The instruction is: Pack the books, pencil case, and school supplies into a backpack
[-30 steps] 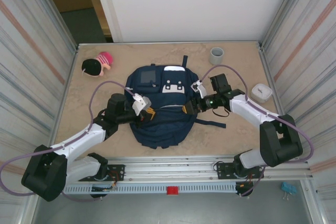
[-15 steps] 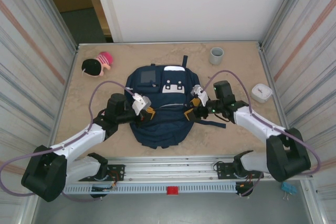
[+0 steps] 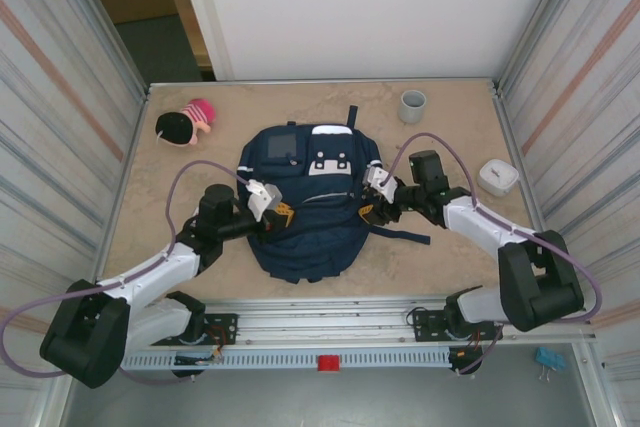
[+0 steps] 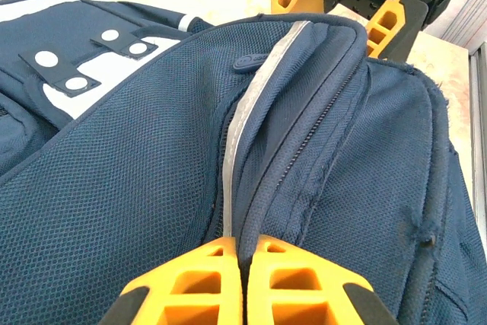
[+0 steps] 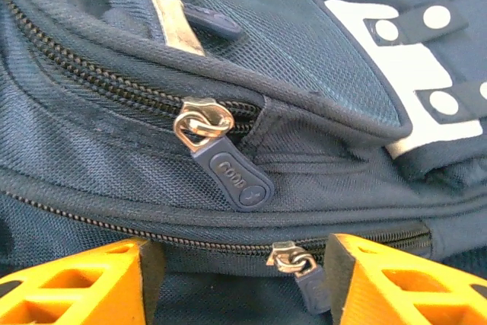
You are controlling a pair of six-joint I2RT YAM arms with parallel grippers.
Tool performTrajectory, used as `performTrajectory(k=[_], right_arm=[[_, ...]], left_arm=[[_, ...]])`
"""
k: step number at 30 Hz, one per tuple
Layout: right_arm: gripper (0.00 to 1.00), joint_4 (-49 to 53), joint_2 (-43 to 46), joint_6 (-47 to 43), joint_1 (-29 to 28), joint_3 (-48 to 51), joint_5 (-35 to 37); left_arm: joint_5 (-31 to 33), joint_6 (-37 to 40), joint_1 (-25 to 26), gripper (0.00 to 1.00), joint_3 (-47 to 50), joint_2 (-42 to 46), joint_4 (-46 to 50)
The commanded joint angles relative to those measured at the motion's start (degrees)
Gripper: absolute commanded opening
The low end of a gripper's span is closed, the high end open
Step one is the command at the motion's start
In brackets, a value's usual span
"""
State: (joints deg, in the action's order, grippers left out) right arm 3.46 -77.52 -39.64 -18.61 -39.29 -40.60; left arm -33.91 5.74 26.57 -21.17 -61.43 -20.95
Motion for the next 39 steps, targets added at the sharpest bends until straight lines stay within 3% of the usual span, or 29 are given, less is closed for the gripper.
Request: performTrajectory(k=[1,14,28,34,39], right_arm=[[0.57,1.5,-1.4,-5.7,0.7,-2.7,-7.7],[0.57,10.6,-1.4,-7.7,3.1,-7.2,-16.1],[0.52,12.5,-9.8,-6.4,0.3,-12.5,-13.2],[0.41,9.7,-9.6,-4.1,-0.3,-11.8,-12.4],[0.16,12.9,-8.0,-4.0,-0.5,-12.5,-11.9]], left_arm=[[0.1,-0.9,-1.1,0.00,-0.2,2.1,-5.5],[0.2,0.1,-1.2,0.00,-0.3,2.2,-4.1],[-0.3,-0.4,-1.2,0.00,-0.8,2.9,-4.1],[-0.1,-0.5,-1.2,0.00,-0.7,3.6,-3.8],[0.4,0.0,-1.2,0.00,-0.8,4.4,-2.8]])
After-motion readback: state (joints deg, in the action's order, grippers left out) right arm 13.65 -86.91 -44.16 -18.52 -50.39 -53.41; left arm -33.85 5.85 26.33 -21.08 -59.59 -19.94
